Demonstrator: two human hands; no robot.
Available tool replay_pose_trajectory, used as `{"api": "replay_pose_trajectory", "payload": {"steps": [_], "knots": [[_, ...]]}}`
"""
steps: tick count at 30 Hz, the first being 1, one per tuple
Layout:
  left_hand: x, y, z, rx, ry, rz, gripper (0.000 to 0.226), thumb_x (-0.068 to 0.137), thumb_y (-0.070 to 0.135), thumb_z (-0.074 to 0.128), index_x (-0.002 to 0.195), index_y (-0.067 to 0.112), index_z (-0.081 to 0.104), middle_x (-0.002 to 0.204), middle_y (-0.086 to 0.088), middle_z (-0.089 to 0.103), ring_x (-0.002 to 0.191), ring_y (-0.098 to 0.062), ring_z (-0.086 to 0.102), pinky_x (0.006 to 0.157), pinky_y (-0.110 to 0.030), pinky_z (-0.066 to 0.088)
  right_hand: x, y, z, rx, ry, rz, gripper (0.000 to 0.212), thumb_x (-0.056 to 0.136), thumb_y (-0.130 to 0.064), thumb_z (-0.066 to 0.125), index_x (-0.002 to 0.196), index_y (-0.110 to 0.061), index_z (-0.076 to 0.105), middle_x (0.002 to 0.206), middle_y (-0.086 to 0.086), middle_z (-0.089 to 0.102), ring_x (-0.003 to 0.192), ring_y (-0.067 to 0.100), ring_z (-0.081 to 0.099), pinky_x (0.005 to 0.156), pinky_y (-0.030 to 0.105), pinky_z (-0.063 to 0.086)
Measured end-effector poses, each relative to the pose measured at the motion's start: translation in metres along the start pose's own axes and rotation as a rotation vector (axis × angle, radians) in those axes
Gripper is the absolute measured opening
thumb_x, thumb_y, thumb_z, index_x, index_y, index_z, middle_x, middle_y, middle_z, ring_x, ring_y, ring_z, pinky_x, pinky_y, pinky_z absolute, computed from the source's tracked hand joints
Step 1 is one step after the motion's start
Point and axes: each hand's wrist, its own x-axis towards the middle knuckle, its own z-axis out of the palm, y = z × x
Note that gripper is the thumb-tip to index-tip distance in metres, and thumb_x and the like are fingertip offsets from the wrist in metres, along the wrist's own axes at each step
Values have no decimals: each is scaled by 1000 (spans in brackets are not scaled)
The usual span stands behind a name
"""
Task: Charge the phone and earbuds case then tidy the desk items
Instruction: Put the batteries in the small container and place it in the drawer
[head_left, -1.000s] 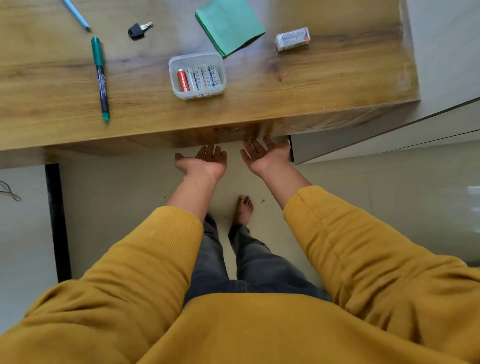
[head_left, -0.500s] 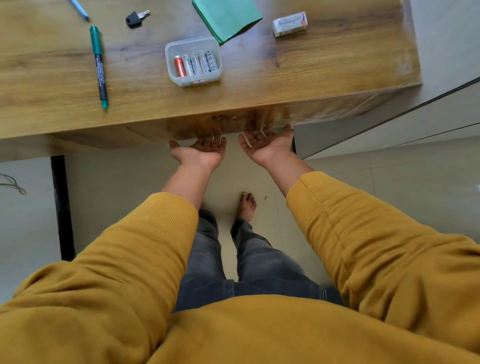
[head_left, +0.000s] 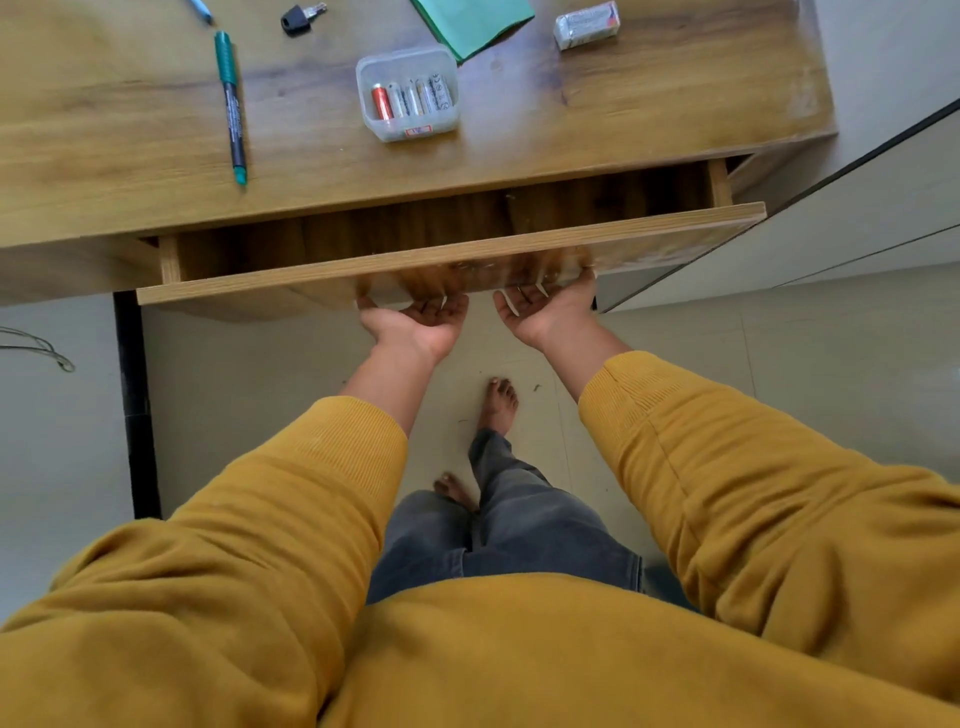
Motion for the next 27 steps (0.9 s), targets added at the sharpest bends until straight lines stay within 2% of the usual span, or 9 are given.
{"api": "replay_pose_trajectory", "payload": {"steps": [5, 10, 14, 16, 17, 19, 22, 25, 27], "knots": [[-15, -5, -29, 55, 10, -13, 85, 97, 74, 47, 135, -1, 57, 132, -26, 66, 124, -45, 61, 118, -60, 42, -6, 15, -26, -2, 19, -25, 69, 98, -74, 42, 132, -17, 63, 121, 17, 72, 112, 34, 69, 79, 47, 58], [-32, -9, -62, 213, 44, -18, 83, 101, 74, 38, 131, -1, 59, 129, -25, 68, 122, -47, 61, 115, -58, 45, -23, 28, -54, -49, 41, -44, 68, 101, -70, 38, 128, -13, 65, 121, 20, 71, 113, 35, 68, 86, 48, 57], [-62, -8, -83, 696, 81, -94, 61, 114, 48, 26, 130, -1, 58, 134, -25, 67, 131, -43, 59, 108, -49, 46, -54, 44, -74, -272, -5, -26, 60, 107, -59, 33, 129, -9, 58, 126, 24, 68, 112, 41, 67, 88, 49, 55], [-91, -1, -85, 1064, -5, -111, 49, 116, 36, 31, 123, -2, 62, 133, -24, 69, 129, -38, 63, 106, -43, 51, -79, 52, -77, -604, -51, -50, 44, 111, -42, 33, 125, -9, 58, 127, 20, 70, 110, 36, 68, 89, 45, 54], [-107, 4, -83, 1264, -66, -82, 49, 115, 34, 35, 119, -3, 66, 127, -24, 73, 121, -36, 69, 101, -41, 56, -93, 54, -77, -835, -78, -101, 37, 110, -35, 38, 122, -10, 61, 124, 17, 72, 107, 32, 68, 88, 43, 53], [-139, 16, -72, 1577, -169, 89, 47, 114, 34, 44, 108, -1, 74, 104, -20, 80, 99, -32, 78, 85, -37, 65, -122, 57, -72, -1236, -164, -303, 23, 107, -25, 53, 114, -10, 69, 114, 13, 76, 99, 26, 70, 84, 39, 53], [-165, 34, -48, 1768, -270, 521, 38, 110, 33, 54, 92, 10, 78, 84, -9, 80, 79, -22, 78, 70, -33, 64, -153, 51, -54, -1446, -343, -696, 15, 102, -18, 60, 103, -13, 74, 96, 7, 79, 90, 21, 75, 80, 35, 60], [-160, 44, -27, 1871, -268, 936, 27, 106, 38, 61, 94, 20, 77, 86, 1, 76, 81, -16, 74, 74, -36, 65, -164, 40, -29, -1580, -360, -1090, 18, 100, -23, 58, 101, -18, 75, 90, -5, 76, 86, 14, 72, 79, 35, 62], [-151, 45, -20, 1989, -244, 1009, 22, 104, 41, 62, 104, 23, 75, 96, 4, 72, 91, -15, 70, 81, -36, 61, -160, 35, -15, -1701, -299, -1250, 20, 102, -25, 56, 105, -19, 75, 95, -7, 74, 87, 10, 68, 79, 33, 59]]}}
